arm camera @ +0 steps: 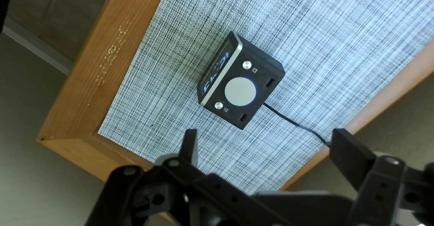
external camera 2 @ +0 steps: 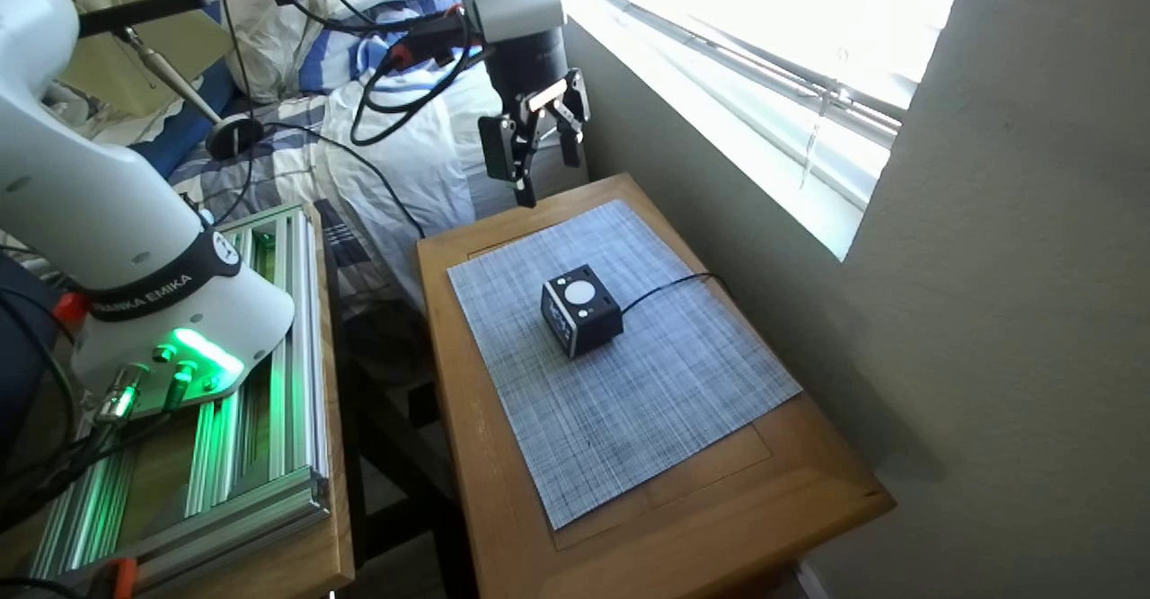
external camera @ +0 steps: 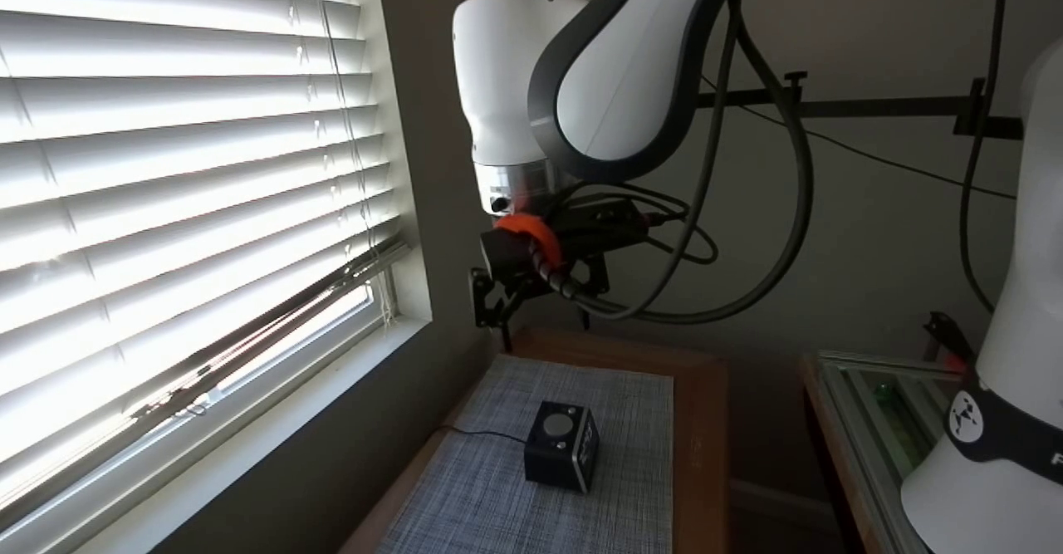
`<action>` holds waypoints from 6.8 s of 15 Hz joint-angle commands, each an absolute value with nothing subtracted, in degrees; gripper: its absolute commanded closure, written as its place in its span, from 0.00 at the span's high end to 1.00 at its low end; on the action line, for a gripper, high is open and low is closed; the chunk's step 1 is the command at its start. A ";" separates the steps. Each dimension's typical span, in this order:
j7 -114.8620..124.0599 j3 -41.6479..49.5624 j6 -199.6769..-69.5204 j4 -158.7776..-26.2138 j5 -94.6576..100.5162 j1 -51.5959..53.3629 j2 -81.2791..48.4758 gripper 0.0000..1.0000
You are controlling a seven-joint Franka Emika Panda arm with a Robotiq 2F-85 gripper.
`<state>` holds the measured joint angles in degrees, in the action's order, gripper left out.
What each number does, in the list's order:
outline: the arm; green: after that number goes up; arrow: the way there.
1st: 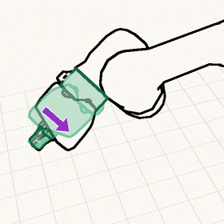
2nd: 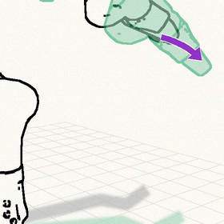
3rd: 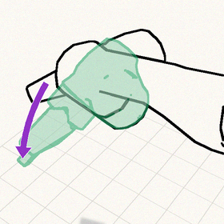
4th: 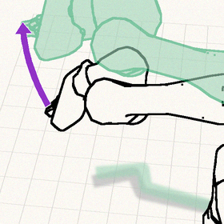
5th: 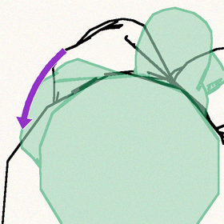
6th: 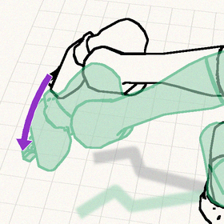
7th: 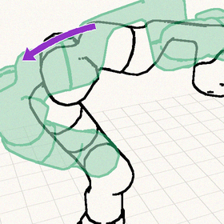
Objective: Turn the alarm clock to the right
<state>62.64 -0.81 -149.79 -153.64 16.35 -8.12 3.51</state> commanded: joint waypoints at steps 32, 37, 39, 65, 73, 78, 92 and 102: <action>46.46 3.40 -166.43 -141.16 -21.46 -7.64 -29.41 1.00; 46.59 3.75 -165.57 -139.41 -22.32 -7.82 -31.36 1.00; 46.63 3.84 -165.52 -139.26 -22.47 -7.79 -31.63 1.00; 49.43 7.50 -162.05 -143.55 -21.27 -4.22 -25.45 1.00; 48.52 6.73 -161.85 -142.61 -22.15 -4.99 -26.97 1.00; 48.70 6.85 -161.84 -142.16 -22.16 -5.03 -27.71 1.00; 48.08 5.88 -162.59 -140.86 -24.45 -5.99 -29.59 0.79; 48.11 6.28 -162.83 -141.29 -24.08 -5.48 -28.70 0.52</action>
